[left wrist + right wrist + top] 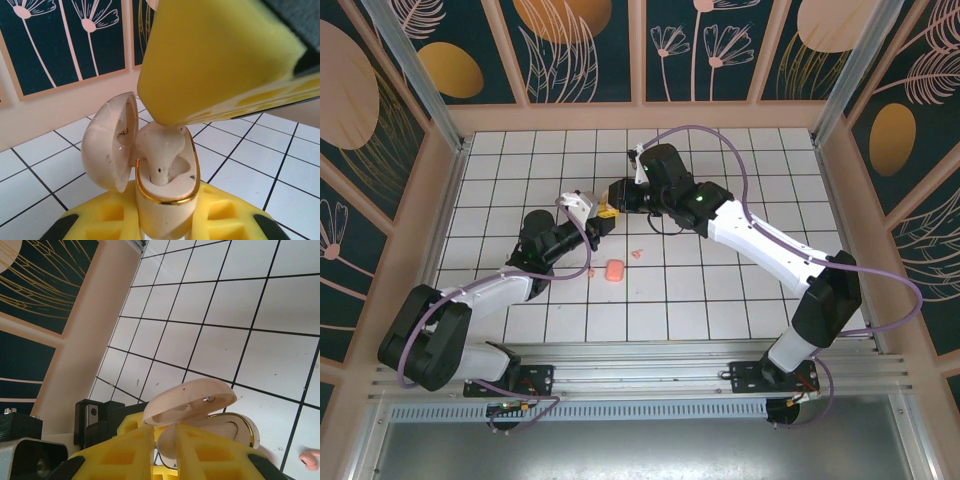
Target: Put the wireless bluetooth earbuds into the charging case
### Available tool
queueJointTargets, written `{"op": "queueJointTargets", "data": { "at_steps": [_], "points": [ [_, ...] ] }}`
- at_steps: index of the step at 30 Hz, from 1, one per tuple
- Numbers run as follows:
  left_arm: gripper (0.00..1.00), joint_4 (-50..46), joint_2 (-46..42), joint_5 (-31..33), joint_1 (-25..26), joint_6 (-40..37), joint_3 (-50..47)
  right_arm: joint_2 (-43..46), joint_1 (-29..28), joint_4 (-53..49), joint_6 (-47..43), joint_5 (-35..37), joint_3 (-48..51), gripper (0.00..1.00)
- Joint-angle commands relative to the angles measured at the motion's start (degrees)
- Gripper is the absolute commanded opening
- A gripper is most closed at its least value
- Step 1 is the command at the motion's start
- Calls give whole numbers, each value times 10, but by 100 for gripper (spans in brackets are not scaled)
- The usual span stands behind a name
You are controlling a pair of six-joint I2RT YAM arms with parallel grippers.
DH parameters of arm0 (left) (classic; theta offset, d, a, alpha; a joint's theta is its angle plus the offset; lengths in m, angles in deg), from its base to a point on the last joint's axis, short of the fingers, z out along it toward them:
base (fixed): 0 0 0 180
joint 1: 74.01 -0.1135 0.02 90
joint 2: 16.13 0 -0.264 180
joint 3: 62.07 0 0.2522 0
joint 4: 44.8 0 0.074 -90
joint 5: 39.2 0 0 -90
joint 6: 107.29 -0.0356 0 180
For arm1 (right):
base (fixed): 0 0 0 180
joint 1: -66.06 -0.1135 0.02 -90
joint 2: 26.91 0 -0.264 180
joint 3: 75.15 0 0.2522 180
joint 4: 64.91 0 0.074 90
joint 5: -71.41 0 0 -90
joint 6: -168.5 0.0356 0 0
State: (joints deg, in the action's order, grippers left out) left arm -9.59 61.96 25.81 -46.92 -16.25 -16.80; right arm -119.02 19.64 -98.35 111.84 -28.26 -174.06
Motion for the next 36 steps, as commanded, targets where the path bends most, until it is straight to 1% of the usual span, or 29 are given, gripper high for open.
{"op": "queueJointTargets", "data": {
  "at_steps": [1,9,15,19,27,36],
  "points": [
    [13,17,-11,-1,3,-10,11,2,-9,-20,1,18,-9,19],
    [13,12,-10,-9,3,-9,16,19,-10,-11,30,33,33,20],
    [13,0,-18,-11,3,-11,17,37,-10,1,35,36,46,23],
    [13,1,-20,-12,3,-10,15,47,-10,19,36,38,49,30],
    [13,-4,-26,-16,3,-12,7,70,-9,51,38,48,63,37],
    [14,-7,-13,-39,3,-5,19,107,3,117,31,44,103,39]
  ]
}}
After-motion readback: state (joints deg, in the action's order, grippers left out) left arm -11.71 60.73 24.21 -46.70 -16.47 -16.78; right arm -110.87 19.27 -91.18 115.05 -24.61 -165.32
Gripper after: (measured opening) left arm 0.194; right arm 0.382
